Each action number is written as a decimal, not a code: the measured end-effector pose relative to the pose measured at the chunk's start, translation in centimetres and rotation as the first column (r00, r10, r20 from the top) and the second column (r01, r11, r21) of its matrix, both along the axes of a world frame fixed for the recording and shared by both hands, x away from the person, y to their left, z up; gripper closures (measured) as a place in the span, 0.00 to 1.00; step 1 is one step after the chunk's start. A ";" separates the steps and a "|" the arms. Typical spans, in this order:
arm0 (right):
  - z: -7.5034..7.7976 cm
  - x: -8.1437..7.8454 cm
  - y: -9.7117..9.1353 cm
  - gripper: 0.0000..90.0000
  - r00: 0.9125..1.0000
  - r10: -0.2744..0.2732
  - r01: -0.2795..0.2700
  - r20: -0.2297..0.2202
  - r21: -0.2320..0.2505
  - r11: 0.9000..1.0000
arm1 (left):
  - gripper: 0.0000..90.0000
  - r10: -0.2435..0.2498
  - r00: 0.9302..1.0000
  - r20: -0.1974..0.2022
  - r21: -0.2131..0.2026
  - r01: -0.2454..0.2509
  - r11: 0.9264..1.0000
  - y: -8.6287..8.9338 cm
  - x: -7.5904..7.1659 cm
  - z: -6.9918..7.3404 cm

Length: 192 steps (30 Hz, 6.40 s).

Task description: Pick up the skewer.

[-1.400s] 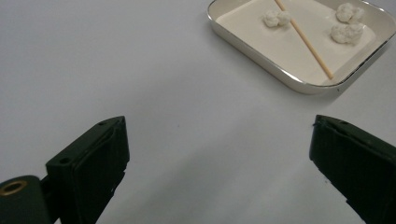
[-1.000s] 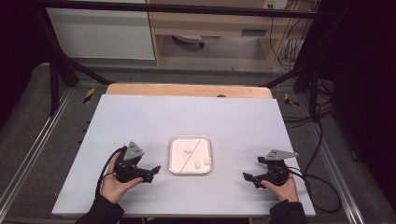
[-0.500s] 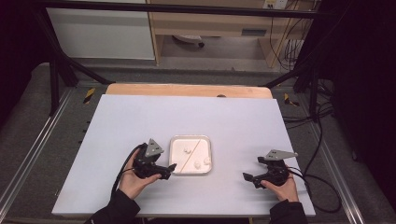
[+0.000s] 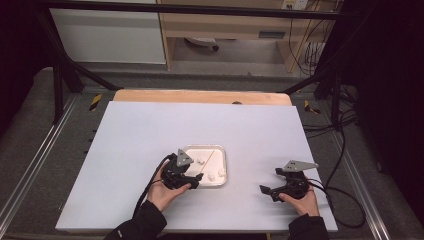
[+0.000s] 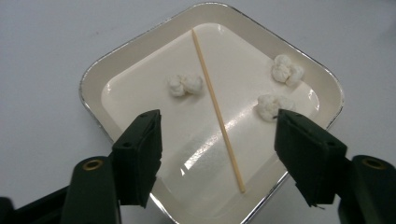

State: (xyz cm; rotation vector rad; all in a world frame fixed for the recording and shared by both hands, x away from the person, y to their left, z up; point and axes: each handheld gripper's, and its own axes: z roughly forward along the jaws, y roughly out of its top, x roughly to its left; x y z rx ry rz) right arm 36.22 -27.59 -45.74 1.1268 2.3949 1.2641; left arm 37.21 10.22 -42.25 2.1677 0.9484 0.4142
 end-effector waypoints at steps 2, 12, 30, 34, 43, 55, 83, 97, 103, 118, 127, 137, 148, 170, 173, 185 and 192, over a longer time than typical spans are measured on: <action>0.0 0.0 0.0 0.01 1.000 -0.001 0.001 0.000 0.000 1.000 | 0.40 0.008 1.000 -0.011 0.005 -0.008 1.000 -0.4 0.1 -0.3; 0.0 0.0 0.1 0.01 1.000 0.000 0.000 -0.006 -0.003 1.000 | 0.66 0.025 0.999 -0.020 0.024 -0.025 0.999 -1.3 0.3 -1.6; 0.0 0.0 0.1 0.01 1.000 0.001 -0.001 -0.005 -0.002 1.000 | 0.89 0.068 0.998 -0.007 0.029 -0.068 0.997 -1.9 -0.1 -2.4; 0.0 0.0 0.1 0.01 1.000 0.002 -0.002 -0.006 -0.001 1.000 | 0.92 0.090 0.996 0.001 0.027 -0.090 0.996 -2.0 -0.3 -2.5; 0.0 0.0 0.1 0.01 1.000 0.003 -0.003 -0.003 -0.002 1.000 | 0.98 0.125 0.992 0.003 0.007 -0.125 0.992 -2.0 -0.5 -2.6; 0.0 0.0 0.1 0.01 1.000 0.003 -0.003 -0.007 -0.002 1.000 | 0.99 0.099 0.995 0.005 -0.035 -0.099 0.994 -1.5 -0.5 -2.7; 0.2 0.0 0.6 0.01 1.000 0.018 -0.018 0.007 -0.018 1.000 | 0.99 0.036 0.998 0.043 -0.117 -0.031 0.993 0.9 -1.2 0.2; 1.2 -0.3 2.5 0.01 0.997 0.041 -0.035 0.058 -0.104 0.994 | 0.99 -0.049 0.998 0.038 -0.115 0.053 0.992 2.3 -1.1 1.3; 1.9 -0.4 3.7 0.01 0.993 0.079 -0.066 0.083 -0.149 0.987 | 0.99 -0.091 0.995 0.036 -0.108 0.095 0.990 2.5 -1.0 1.6; 3.5 -0.3 7.0 0.02 0.966 0.197 -0.139 0.168 -0.308 0.941 | 0.99 -0.172 0.985 0.033 -0.054 0.173 0.983 1.2 -0.6 2.3; 4.1 -0.5 8.2 0.03 0.946 0.256 -0.163 0.201 -0.388 0.907 | 0.99 -0.205 0.978 0.025 -0.038 0.206 0.978 0.1 -0.4 2.6; 4.5 -0.7 9.4 0.07 0.918 0.327 -0.196 0.223 -0.463 0.865 | 0.99 -0.269 0.963 0.024 -0.017 0.270 0.963 -2.0 -0.6 2.7; 4.9 -0.9 10.0 0.13 0.877 0.409 -0.227 0.252 -0.533 0.815 | 0.99 -0.318 0.948 0.025 -0.004 0.318 0.948 -4.1 -0.9 2.9; 4.7 -0.8 10.4 0.50 0.732 0.615 -0.287 0.292 -0.686 0.668 | 0.99 -0.390 0.921 0.004 0.032 0.390 0.920 -6.3 -1.1 3.0; 4.6 -0.8 10.5 0.54 0.713 0.636 -0.289 0.295 -0.702 0.651 | 0.99 -0.395 0.919 0.002 0.033 0.394 0.918 -6.6 -1.1 3.0; 4.1 -0.7 10.6 0.74 0.649 0.711 -0.306 0.270 -0.763 0.569 | 0.99 -0.417 0.909 0.001 0.042 0.416 0.908 -6.8 -1.3 3.1; 3.8 -0.7 10.6 0.84 0.617 0.749 -0.323 0.241 -0.790 0.521 | 0.99 -0.418 0.908 -0.003 0.046 0.418 0.907 -6.8 -1.4 3.1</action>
